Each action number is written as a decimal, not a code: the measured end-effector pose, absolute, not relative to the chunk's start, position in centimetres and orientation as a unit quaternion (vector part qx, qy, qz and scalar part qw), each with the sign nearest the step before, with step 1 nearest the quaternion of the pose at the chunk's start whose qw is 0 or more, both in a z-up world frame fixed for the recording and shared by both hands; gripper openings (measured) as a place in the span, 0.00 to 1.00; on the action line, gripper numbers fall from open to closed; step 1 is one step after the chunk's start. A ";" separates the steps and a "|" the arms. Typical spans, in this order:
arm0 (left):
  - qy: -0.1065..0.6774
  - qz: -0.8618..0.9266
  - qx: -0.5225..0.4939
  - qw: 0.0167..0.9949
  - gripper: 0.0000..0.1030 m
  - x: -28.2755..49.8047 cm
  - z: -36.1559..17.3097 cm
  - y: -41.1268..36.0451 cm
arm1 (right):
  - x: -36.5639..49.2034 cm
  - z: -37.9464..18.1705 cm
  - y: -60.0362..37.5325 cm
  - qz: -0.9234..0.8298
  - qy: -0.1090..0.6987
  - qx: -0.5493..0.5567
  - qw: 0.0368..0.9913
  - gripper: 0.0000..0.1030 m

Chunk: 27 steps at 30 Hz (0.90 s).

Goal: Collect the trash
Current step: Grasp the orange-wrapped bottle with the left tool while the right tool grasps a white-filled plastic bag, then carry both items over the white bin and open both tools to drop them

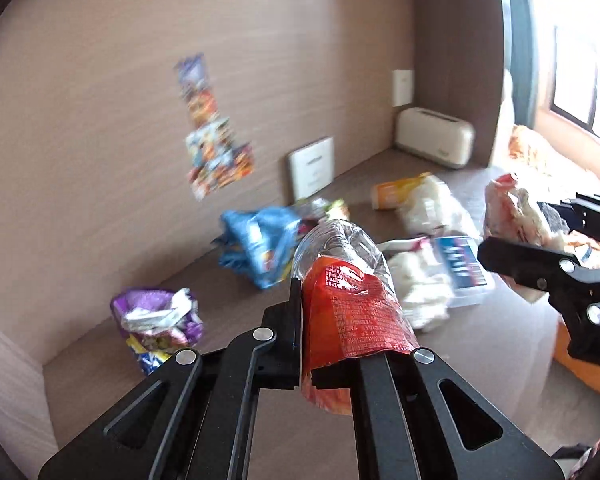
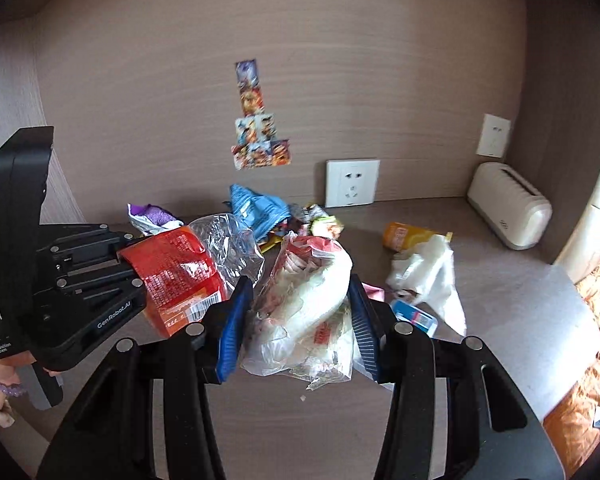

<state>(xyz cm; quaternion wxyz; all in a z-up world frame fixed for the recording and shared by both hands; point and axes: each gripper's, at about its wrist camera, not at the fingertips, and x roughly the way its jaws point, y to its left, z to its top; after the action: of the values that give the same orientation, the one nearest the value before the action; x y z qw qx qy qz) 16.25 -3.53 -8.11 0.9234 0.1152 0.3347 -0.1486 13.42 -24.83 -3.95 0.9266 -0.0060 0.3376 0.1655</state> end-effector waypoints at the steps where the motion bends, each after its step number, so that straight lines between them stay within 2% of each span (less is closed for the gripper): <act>1: 0.332 -0.155 0.120 0.923 0.02 15.8 -7.7 -4.2 | 12.7 -3.6 -25.8 0.159 0.335 -0.002 0.929 0.48; 6: 0.318 -0.206 0.129 0.916 0.02 12.9 -6.0 -9.4 | 9.3 -2.6 -30.7 0.118 0.328 0.018 0.937 0.48; 12: 0.319 -0.284 0.146 0.892 0.02 9.4 -6.3 -17.2 | 4.4 -2.5 -38.5 0.045 0.330 0.055 0.941 0.48; 19: 0.331 -0.369 0.166 0.852 0.02 5.2 -8.4 -25.7 | -1.1 -4.2 -46.2 -0.036 0.350 0.096 0.931 0.48; 27: 0.358 -0.445 0.200 0.796 0.02 0.4 -13.3 -34.5 | -6.5 -7.2 -53.1 -0.108 0.373 0.152 0.909 0.48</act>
<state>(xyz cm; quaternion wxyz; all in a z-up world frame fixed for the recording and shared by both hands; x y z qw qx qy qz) 0.43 -34.51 -13.28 0.7957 0.2002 0.3583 -0.4454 -6.49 -53.07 -7.25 0.9089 0.1517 0.3731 -0.1080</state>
